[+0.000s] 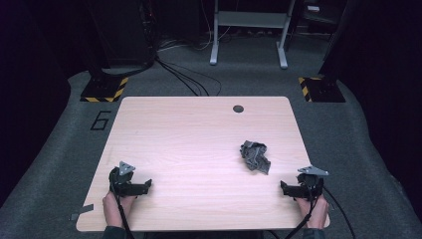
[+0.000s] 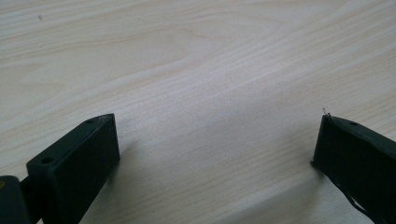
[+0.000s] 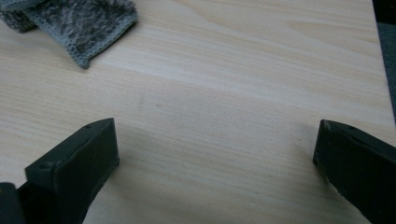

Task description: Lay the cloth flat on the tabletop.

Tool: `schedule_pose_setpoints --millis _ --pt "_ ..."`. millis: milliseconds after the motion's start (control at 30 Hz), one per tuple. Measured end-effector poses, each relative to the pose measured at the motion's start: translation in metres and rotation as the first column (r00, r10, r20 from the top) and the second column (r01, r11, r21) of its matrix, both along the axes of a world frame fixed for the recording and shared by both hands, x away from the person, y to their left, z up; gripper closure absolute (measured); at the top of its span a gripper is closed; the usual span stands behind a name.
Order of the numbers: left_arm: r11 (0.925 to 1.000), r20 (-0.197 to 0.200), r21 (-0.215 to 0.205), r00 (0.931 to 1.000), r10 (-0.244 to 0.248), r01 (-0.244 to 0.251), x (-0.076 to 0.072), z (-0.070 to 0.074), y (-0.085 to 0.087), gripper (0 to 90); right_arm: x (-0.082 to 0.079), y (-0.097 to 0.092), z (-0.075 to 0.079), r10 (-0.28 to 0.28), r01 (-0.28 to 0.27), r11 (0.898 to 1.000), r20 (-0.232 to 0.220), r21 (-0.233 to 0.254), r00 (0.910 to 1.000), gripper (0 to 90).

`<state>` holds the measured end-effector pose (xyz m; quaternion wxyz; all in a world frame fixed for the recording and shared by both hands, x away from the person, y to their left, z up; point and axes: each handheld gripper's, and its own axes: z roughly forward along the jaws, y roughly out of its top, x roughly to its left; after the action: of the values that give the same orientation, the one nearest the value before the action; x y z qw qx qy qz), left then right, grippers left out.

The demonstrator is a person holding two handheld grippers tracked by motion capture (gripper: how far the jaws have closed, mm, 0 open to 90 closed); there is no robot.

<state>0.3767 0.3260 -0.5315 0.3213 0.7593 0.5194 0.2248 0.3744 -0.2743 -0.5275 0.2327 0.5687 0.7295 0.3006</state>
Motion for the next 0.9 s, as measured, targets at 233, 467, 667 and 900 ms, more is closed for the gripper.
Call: schedule_pose_setpoints --millis 233,467,667,900 --pt "1.0000 -0.002 -0.001 1.0000 -0.001 0.001 0.000 0.000 0.000 0.1 0.004 0.001 0.002 0.018 -0.017 1.000 -0.021 0.020 0.9996 0.0" --pt "1.0000 0.003 -0.001 1.0000 0.001 -0.001 0.000 0.000 0.000 0.1 0.008 0.010 0.013 0.059 -0.058 0.998 -0.017 0.035 0.9981 0.0" --pt "1.0000 -0.003 0.000 1.0000 -0.002 0.002 0.000 0.000 0.000 0.1 0.014 0.021 0.028 0.098 -0.098 0.994 0.003 0.044 0.9952 0.0" --pt "1.0000 -0.005 -0.001 1.0000 -0.003 0.003 0.000 0.000 0.000 0.1 0.025 0.036 0.041 0.138 -0.140 0.988 0.032 0.066 0.9898 0.0"
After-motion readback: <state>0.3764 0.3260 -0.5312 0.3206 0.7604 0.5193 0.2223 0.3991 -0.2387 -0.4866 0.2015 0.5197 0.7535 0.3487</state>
